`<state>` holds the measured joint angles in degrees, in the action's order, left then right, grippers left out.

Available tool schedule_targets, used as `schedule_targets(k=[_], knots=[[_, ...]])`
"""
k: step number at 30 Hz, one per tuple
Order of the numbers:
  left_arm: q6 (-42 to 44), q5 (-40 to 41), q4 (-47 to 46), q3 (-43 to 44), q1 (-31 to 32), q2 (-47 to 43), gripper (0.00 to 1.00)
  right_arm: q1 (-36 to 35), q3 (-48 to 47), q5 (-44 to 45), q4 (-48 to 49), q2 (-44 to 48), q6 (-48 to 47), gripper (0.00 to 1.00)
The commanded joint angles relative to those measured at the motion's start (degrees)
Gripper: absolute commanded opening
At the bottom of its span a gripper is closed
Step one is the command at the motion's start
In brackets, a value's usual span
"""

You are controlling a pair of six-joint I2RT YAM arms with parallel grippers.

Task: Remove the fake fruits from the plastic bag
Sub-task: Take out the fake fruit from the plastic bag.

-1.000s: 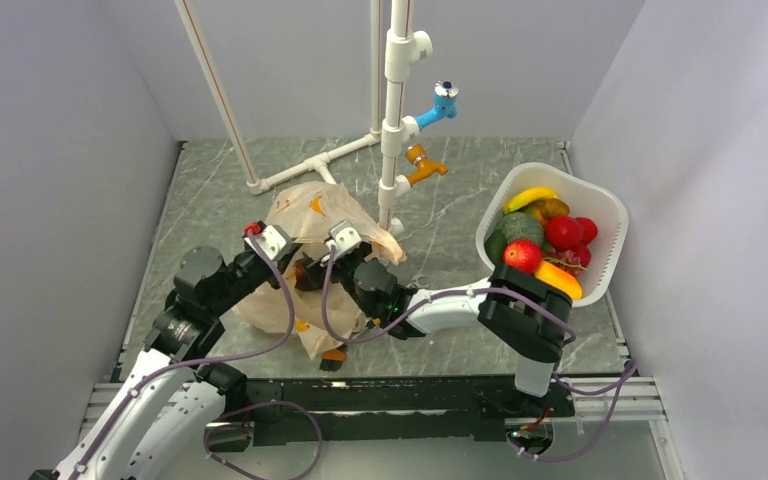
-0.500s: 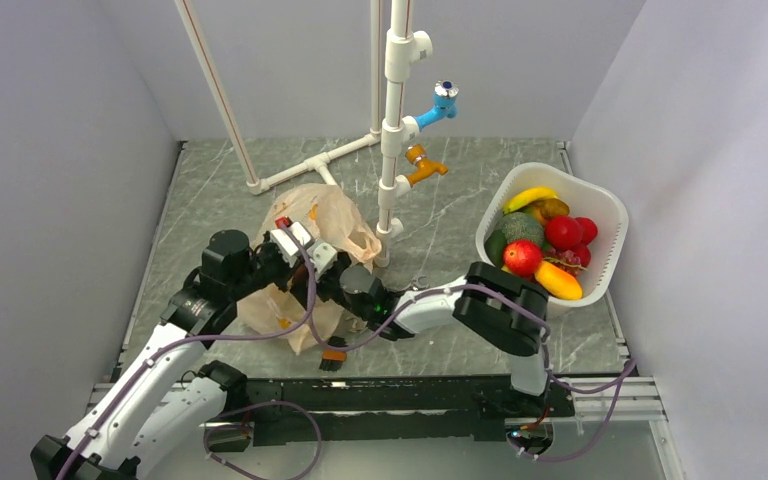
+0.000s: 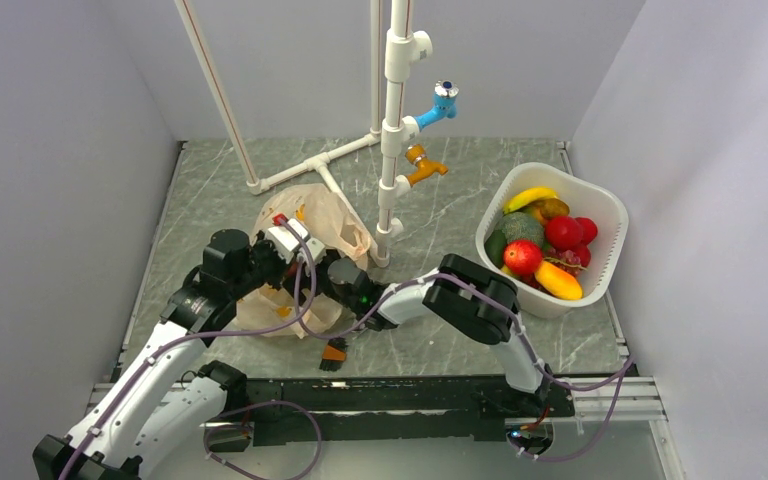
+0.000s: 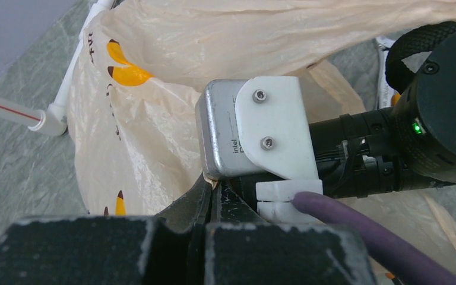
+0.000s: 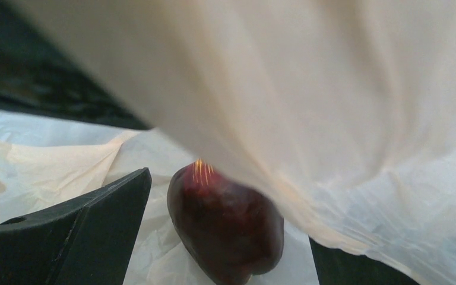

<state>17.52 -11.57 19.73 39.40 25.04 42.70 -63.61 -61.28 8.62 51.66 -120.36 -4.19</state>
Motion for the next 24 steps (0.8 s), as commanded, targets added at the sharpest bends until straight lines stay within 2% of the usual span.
schedule_targets(k=[1,9,17,19,22,24], knots=[[0.03,-5.46,-4.25,2.18,1.33,-0.53,0.00,-0.17,-3.32,-1.07,-5.37,-3.53,-0.21,0.97],[-0.41,-2.98,-4.26,2.30,1.27,-0.33,0.00,0.00,-5.08,5.34,-8.91,-5.33,-1.72,0.95],[-0.82,1.03,-4.26,2.42,1.28,0.56,0.00,0.47,-3.32,5.77,-8.87,-5.43,-0.32,0.95],[-0.81,1.23,-4.12,2.57,1.33,1.11,0.00,0.63,-3.68,6.11,-8.96,-5.07,-0.28,0.88],[-0.94,2.25,-3.91,2.73,1.29,1.83,0.00,0.51,-4.66,5.26,-10.76,-3.43,-0.38,0.69],[-1.01,2.99,-3.89,2.86,1.28,1.99,0.00,0.53,-3.89,4.44,-10.59,-1.49,-0.38,0.60]])
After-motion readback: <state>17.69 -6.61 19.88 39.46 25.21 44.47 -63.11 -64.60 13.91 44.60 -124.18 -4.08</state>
